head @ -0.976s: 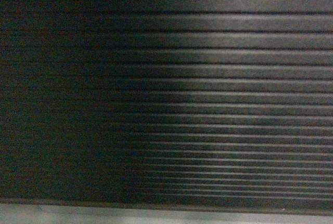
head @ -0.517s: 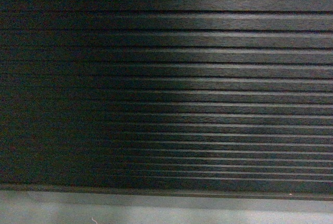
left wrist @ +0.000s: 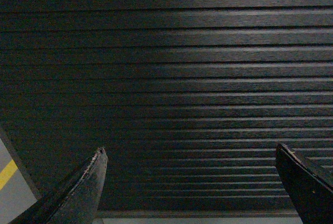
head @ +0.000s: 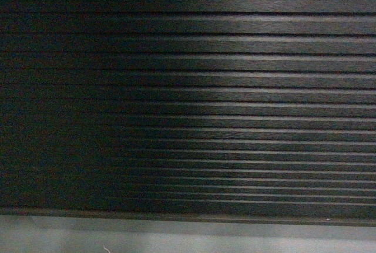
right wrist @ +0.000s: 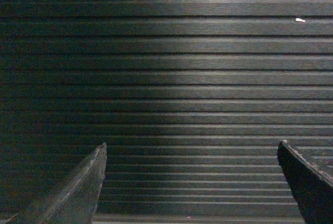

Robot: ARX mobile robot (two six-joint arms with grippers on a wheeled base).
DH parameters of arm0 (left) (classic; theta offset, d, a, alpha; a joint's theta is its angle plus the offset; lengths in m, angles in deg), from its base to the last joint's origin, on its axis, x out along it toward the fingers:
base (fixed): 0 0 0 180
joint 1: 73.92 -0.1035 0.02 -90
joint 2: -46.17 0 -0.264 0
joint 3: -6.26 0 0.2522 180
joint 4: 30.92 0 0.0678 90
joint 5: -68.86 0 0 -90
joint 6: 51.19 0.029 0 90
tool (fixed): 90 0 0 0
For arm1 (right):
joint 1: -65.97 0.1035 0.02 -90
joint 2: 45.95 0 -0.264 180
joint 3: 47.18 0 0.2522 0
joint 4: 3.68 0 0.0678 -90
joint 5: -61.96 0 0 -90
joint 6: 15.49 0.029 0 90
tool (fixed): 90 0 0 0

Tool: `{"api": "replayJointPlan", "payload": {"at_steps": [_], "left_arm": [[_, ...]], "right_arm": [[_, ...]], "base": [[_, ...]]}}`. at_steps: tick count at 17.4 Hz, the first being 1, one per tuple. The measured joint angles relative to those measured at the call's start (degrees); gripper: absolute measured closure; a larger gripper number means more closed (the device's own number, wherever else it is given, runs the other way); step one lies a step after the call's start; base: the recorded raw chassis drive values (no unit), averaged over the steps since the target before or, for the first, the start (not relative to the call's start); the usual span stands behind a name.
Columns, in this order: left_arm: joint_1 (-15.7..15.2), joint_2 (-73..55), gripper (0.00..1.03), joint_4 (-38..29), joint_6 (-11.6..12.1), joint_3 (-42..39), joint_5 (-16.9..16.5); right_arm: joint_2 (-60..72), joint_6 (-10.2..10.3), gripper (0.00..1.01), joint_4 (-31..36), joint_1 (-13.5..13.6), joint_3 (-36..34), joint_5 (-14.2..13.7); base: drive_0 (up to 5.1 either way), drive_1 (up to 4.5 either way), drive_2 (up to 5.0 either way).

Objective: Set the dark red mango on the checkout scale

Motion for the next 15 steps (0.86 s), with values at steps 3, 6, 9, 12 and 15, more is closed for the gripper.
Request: {"api": "replayJointPlan", "payload": {"at_steps": [3, 6, 9, 12, 15], "left_arm": [[0.0, 0.0, 0.05, 0.0, 0.0, 0.0, 0.0], [0.0, 0.0, 0.05, 0.0, 0.0, 0.0, 0.0], [0.0, 0.0, 0.05, 0.0, 0.02, 0.0, 0.0], [0.0, 0.0, 0.05, 0.0, 0.0, 0.0, 0.0], [0.0, 0.0, 0.05, 0.0, 0.02, 0.0, 0.0]], "right_arm": [[0.0, 0.0, 0.03, 0.0, 0.0, 0.0, 0.0], [0.0, 0.0, 0.03, 0.0, 0.0, 0.0, 0.0], [0.0, 0.0, 0.03, 0.0, 0.0, 0.0, 0.0], [0.0, 0.0, 0.03, 0.0, 0.0, 0.0, 0.0], [0.0, 0.0, 0.03, 0.0, 0.0, 0.0, 0.0]], "base": [[0.0, 0.0, 0.0], [0.0, 0.0, 0.0], [0.0, 0.0, 0.0], [0.0, 0.0, 0.0], [0.0, 0.0, 0.0]]}}
